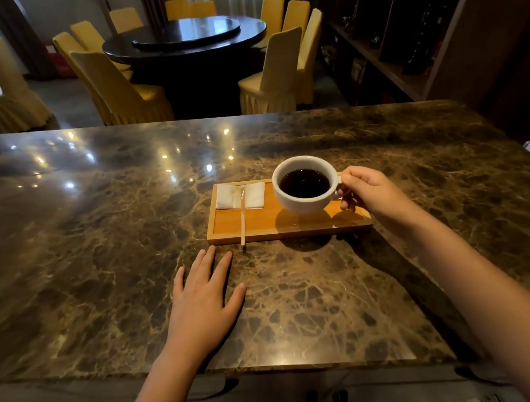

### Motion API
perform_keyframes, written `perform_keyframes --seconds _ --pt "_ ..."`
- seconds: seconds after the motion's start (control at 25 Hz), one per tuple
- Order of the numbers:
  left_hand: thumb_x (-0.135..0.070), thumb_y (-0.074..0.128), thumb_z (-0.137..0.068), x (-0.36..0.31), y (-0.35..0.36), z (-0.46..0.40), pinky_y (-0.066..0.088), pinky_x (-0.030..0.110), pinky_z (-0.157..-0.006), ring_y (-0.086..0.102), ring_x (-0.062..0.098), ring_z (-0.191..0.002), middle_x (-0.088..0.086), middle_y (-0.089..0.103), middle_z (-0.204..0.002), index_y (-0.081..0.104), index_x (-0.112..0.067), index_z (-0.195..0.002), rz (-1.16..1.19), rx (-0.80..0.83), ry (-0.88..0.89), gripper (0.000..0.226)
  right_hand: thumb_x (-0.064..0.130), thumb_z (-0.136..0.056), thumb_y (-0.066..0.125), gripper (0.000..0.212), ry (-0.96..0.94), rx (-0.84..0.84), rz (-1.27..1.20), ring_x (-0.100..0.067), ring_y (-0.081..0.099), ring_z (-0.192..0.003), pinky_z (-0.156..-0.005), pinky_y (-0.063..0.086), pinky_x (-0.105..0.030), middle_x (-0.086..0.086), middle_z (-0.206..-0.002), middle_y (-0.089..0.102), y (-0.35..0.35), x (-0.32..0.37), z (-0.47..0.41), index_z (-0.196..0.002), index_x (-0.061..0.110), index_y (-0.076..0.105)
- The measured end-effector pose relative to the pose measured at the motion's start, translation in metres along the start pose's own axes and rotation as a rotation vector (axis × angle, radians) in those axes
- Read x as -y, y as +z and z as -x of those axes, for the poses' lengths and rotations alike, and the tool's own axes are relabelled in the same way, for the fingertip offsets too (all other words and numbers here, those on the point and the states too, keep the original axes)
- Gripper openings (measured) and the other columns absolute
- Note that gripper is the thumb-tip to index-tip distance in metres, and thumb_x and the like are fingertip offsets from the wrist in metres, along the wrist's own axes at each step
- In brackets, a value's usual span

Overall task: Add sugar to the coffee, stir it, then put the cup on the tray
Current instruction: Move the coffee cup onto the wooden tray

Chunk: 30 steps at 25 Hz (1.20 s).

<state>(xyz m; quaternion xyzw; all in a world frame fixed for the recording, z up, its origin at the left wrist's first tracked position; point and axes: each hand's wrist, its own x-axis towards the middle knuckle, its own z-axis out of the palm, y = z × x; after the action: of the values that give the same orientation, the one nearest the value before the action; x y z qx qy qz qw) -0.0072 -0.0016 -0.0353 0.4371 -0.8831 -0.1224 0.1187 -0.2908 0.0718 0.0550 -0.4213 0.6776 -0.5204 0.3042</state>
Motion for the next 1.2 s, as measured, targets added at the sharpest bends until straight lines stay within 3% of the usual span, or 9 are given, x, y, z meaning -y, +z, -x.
perform_keyframes --seconds 0.16,0.28,0.48,0.68,0.84,1.08,1.2 --pt "-0.055 0.032 -0.089 -0.001 0.000 0.000 -0.004 0.040 -0.117 0.000 0.009 -0.144 -0.003 0.010 -0.158 0.018 -0.033 -0.144 0.013 -0.016 -0.001 0.061 0.010 -0.099 0.034 0.024 0.011 0.036 0.019 -0.012 0.049 -0.058 -0.050 0.041 -0.016 -0.004 -0.073 0.054 0.002 -0.005 -0.020 -0.091 0.003 0.054" --pt "-0.055 0.032 -0.089 -0.001 0.000 0.001 -0.005 0.040 -0.117 0.000 0.008 -0.144 -0.004 0.010 -0.158 0.018 -0.034 -0.144 0.011 -0.018 0.000 0.061 0.011 -0.099 0.033 0.026 0.027 0.056 0.044 -0.012 0.050 -0.058 -0.054 0.043 -0.021 -0.004 -0.073 0.054 0.006 -0.013 -0.030 -0.085 0.005 0.054" --pt "-0.055 0.031 -0.088 0.000 0.001 0.001 -0.005 0.040 -0.117 -0.001 0.007 -0.144 -0.004 0.009 -0.158 0.017 -0.034 -0.144 0.008 -0.015 0.001 0.061 0.015 -0.099 0.034 0.032 0.064 0.051 0.053 -0.011 0.052 -0.056 -0.046 0.052 -0.021 -0.003 -0.069 0.055 0.007 -0.022 -0.038 -0.075 0.012 0.054" --pt "-0.056 0.031 -0.088 0.001 0.001 0.000 -0.004 0.040 -0.118 -0.002 0.007 -0.143 -0.004 0.009 -0.158 0.017 -0.034 -0.144 0.004 -0.014 -0.001 0.061 0.018 -0.099 0.035 0.032 0.099 0.050 0.105 -0.014 0.053 -0.058 -0.054 0.050 -0.028 -0.004 -0.068 0.057 0.005 -0.028 -0.045 -0.074 0.014 0.056" --pt "-0.056 0.031 -0.088 0.001 0.002 0.000 -0.003 0.041 -0.118 -0.001 0.008 -0.144 -0.004 0.009 -0.158 0.017 -0.034 -0.144 0.003 -0.014 0.001 0.061 0.021 -0.098 0.035 0.032 0.119 0.000 0.181 -0.020 0.053 -0.061 -0.058 0.047 -0.033 -0.010 -0.069 0.058 0.005 -0.031 -0.048 -0.077 0.011 0.057" --pt "-0.056 0.030 -0.088 -0.001 0.001 0.001 -0.003 0.042 -0.118 -0.002 0.007 -0.143 -0.004 0.009 -0.158 0.017 -0.034 -0.144 0.001 -0.010 -0.001 0.062 0.019 -0.097 0.036 0.029 0.105 -0.097 0.254 -0.017 0.054 -0.058 -0.053 0.045 -0.027 -0.008 -0.068 0.059 0.013 -0.028 -0.052 -0.076 0.015 0.056" --pt "-0.056 0.031 -0.088 -0.001 -0.001 0.001 -0.003 0.041 -0.118 -0.001 0.008 -0.144 -0.004 0.009 -0.158 0.017 -0.034 -0.144 0.005 0.000 -0.007 0.061 0.019 -0.097 0.038 0.024 0.106 -0.130 0.283 -0.018 0.058 -0.062 -0.056 0.048 -0.027 -0.007 -0.073 0.061 0.015 -0.027 -0.052 -0.087 0.011 0.058"
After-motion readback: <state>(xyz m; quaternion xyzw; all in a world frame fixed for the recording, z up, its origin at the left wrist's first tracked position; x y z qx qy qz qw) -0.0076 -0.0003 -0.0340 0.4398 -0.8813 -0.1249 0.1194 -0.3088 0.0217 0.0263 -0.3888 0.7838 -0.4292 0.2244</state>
